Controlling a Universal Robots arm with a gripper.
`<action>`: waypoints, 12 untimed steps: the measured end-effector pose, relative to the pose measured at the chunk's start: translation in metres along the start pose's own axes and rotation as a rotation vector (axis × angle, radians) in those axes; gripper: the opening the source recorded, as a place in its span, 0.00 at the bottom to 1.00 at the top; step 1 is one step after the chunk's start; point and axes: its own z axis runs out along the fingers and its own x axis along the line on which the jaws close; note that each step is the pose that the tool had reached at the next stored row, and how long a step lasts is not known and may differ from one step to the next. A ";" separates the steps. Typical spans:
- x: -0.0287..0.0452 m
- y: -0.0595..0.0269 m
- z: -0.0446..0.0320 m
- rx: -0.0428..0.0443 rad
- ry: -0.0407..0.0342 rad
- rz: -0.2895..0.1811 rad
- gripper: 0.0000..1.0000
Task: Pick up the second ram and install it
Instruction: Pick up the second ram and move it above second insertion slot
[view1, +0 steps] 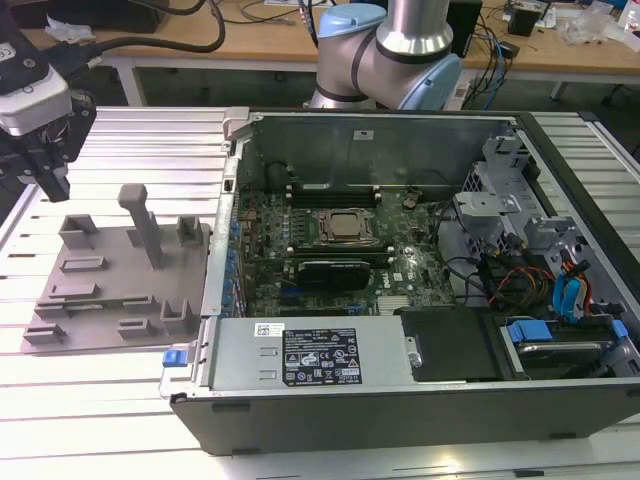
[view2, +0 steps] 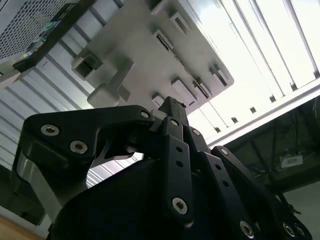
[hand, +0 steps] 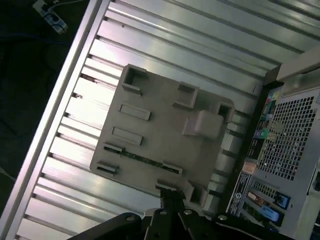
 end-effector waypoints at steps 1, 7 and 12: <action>0.0000 0.0000 0.0000 -0.0008 0.0015 -0.032 0.08; 0.0000 0.0000 0.0000 -0.0039 0.0069 -0.155 0.08; 0.0000 0.0000 0.0000 -0.0064 0.0115 -0.255 0.08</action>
